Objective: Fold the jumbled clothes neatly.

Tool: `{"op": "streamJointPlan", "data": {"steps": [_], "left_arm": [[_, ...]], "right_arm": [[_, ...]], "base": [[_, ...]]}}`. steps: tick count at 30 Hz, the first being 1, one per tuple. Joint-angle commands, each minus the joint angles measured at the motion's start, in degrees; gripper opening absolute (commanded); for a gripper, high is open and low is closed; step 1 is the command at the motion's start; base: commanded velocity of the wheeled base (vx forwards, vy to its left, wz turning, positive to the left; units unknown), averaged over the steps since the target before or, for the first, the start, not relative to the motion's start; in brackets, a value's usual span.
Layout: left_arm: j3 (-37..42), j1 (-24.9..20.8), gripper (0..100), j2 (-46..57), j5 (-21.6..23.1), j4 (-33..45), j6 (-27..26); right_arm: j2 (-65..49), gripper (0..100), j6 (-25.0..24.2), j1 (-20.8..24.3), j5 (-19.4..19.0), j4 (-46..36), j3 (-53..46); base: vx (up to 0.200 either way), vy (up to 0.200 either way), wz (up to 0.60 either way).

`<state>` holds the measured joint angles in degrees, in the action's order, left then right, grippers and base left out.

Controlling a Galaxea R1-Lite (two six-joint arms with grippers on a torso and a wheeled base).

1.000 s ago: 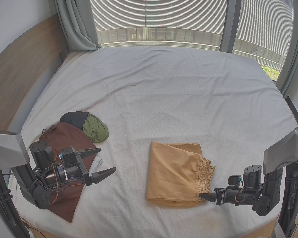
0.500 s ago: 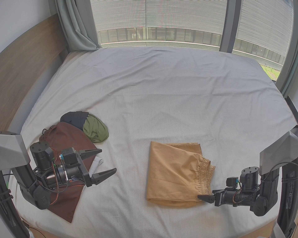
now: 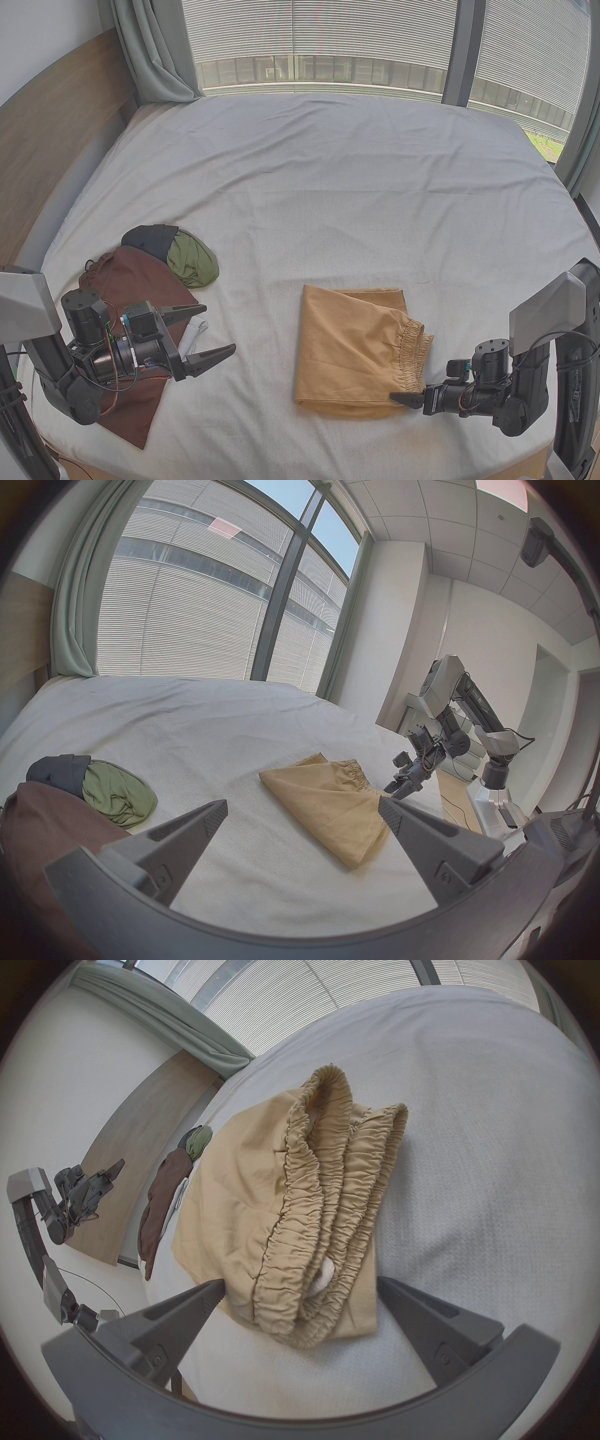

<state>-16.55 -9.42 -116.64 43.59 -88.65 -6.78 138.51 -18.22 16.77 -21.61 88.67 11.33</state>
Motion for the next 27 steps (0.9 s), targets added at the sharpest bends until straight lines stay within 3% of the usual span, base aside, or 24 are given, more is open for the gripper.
{"op": "streamJointPlan", "data": {"steps": [1,7,22,23,27], "left_arm": [[0.2,-0.1,100,0.1,0.0,0.0,0.0],[0.7,-0.2,100,0.1,0.1,0.0,0.0],[1.2,-0.2,100,0.0,0.2,0.0,0.0],[1.2,-0.2,100,0.0,0.1,0.0,0.0],[1.3,-0.2,100,-0.1,0.2,0.0,0.0]], "right_arm": [[1.0,100,-1.4,1.0,0.0,-0.1,1.4],[-0.3,100,-6.2,2.8,0.3,0.0,3.7],[-0.6,100,-6.5,3.2,0.9,0.0,4.3],[-0.6,0,-6.5,3.2,0.9,0.0,4.3],[-0.6,0,-6.5,3.2,0.9,0.0,4.3]], "base": [[0.000,0.000,0.00],[0.000,0.000,0.00],[0.000,0.000,0.00],[0.000,0.000,0.00],[0.000,0.000,0.00]]}}
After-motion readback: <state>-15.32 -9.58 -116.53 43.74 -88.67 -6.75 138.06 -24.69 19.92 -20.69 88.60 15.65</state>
